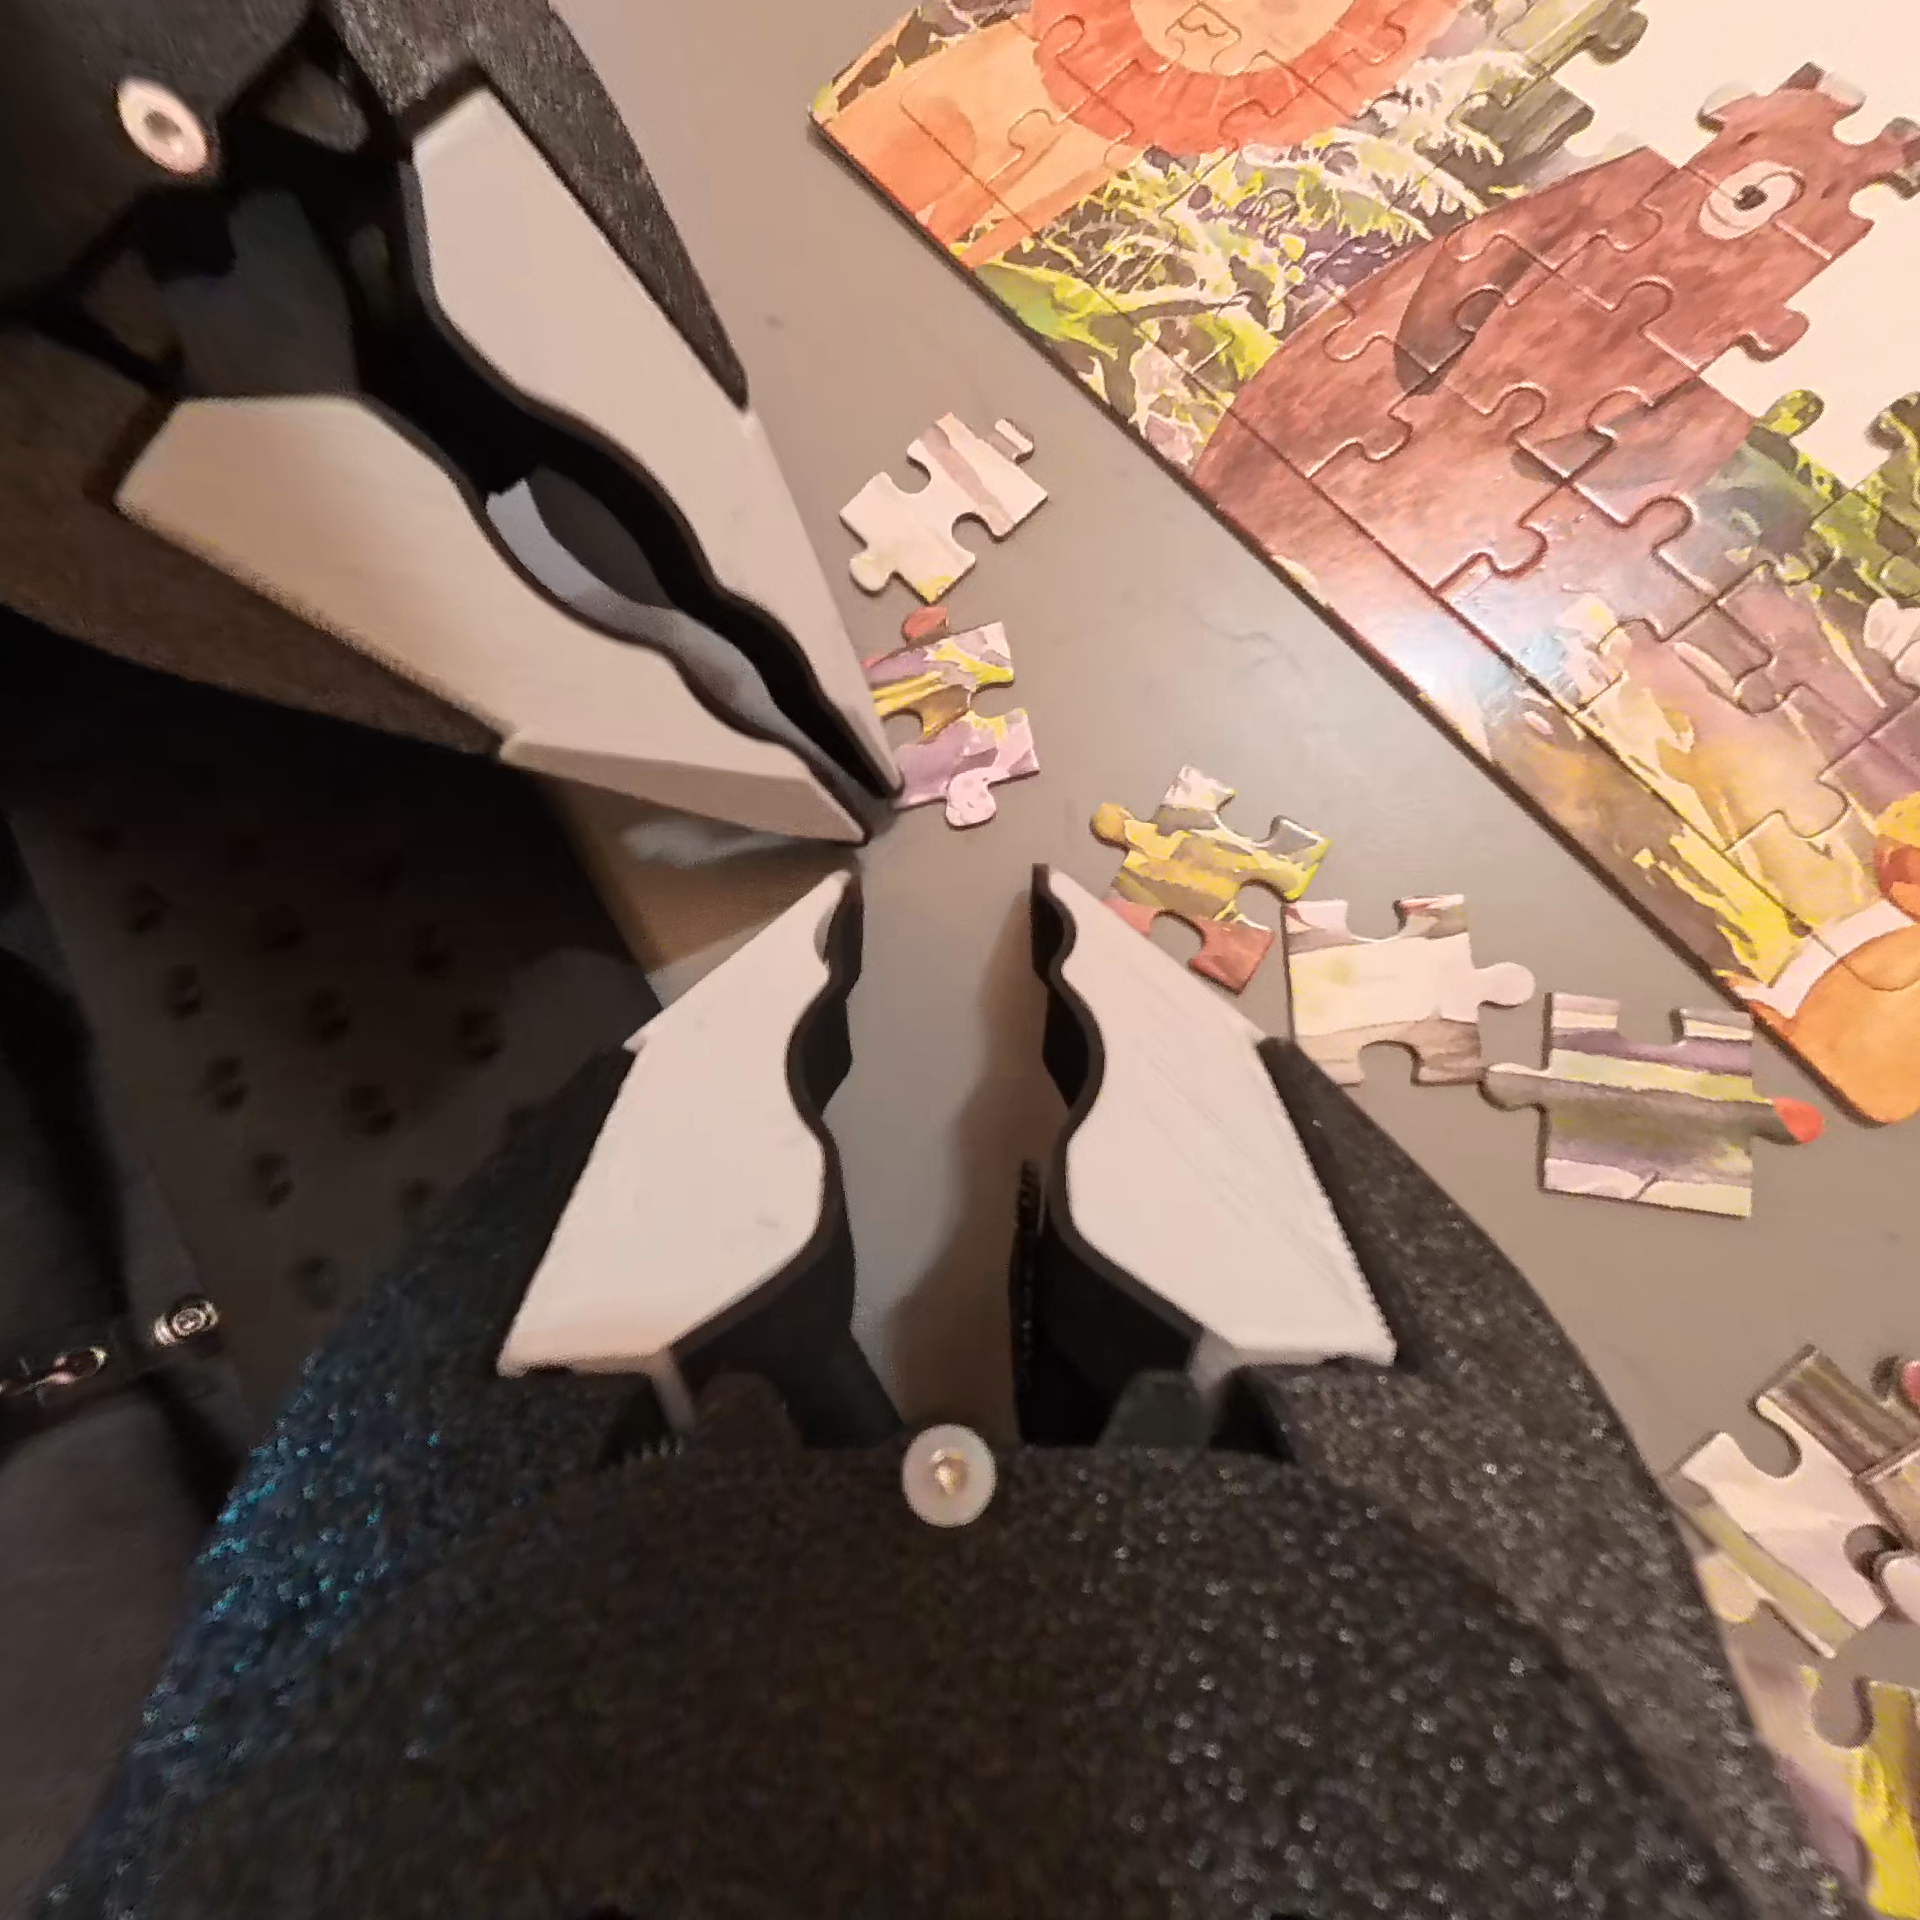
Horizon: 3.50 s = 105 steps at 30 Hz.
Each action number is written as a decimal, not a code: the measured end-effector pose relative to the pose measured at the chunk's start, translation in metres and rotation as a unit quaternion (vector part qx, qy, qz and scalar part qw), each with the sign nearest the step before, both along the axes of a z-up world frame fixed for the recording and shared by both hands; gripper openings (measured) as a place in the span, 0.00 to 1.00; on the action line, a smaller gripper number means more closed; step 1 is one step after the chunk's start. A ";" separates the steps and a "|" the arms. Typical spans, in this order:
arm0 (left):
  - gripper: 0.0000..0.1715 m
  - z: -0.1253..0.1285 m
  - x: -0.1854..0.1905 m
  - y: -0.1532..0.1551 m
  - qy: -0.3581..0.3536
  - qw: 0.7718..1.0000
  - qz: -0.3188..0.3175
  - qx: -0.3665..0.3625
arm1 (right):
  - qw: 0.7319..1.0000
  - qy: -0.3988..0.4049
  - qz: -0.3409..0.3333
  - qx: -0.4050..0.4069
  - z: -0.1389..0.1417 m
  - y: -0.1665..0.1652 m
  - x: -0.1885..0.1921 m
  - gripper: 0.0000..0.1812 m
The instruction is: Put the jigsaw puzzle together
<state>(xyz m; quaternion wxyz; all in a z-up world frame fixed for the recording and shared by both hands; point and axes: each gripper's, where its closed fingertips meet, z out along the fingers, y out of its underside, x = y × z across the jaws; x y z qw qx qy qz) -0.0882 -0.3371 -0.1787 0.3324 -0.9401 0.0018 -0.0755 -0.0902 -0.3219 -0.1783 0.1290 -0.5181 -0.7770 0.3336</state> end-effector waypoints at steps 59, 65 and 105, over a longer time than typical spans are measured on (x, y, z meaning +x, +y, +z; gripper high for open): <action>0.17 -0.005 -0.008 0.010 0.041 0.955 -0.293 -0.011 | 0.992 0.082 0.098 0.002 0.010 0.025 -0.006 0.11; 0.16 -0.005 -0.008 0.010 0.056 0.953 -0.299 -0.010 | 0.989 0.133 0.056 -0.034 0.034 0.041 -0.010 0.11; 0.05 -0.006 -0.002 0.003 0.070 0.892 -0.438 -0.083 | 0.991 0.107 0.041 -0.067 0.027 0.049 -0.010 0.10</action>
